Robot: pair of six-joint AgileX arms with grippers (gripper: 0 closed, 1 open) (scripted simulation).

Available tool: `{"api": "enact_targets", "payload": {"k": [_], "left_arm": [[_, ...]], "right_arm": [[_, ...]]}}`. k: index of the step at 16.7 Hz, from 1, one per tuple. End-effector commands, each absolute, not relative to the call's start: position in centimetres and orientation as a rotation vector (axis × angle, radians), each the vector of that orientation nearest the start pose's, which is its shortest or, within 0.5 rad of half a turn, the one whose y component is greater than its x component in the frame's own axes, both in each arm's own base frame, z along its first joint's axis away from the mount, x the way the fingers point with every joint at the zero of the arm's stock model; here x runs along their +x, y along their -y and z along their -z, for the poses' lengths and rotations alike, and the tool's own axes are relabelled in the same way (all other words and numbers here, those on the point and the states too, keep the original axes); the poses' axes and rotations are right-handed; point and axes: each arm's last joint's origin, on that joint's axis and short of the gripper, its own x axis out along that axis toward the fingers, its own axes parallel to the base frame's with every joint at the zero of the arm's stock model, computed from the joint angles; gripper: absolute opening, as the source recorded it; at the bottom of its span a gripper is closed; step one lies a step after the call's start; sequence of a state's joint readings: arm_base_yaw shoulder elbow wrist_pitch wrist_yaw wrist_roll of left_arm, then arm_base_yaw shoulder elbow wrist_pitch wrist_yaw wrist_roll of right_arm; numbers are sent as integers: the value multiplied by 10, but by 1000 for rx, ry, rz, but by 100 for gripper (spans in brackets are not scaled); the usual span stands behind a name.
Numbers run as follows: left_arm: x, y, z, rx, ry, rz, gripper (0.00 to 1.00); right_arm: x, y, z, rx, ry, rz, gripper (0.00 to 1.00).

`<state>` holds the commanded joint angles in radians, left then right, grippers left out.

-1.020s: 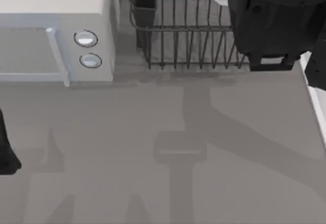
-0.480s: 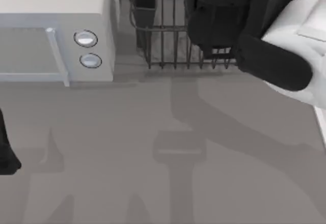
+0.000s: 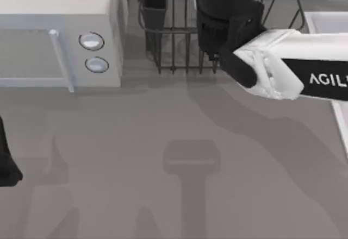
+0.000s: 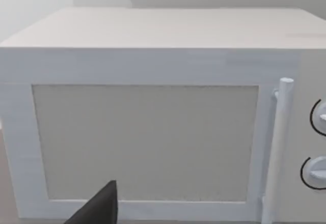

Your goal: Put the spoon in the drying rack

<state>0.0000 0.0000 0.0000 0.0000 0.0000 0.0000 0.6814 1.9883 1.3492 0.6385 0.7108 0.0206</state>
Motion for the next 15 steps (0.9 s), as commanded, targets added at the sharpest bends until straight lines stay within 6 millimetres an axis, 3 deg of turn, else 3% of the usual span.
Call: {"api": "enact_targets", "payload": {"k": [3,7,15], "left_arm": [[106,1,-160,0,0,0,100],[106,1,-160,0,0,0,100],[106,1,-160,0,0,0,100]], "right_arm": [[382,-263,-219,0,0,10,0],[382,-262,-219,0,0,10,0],[382,-262,-219,0,0,10,60]]}}
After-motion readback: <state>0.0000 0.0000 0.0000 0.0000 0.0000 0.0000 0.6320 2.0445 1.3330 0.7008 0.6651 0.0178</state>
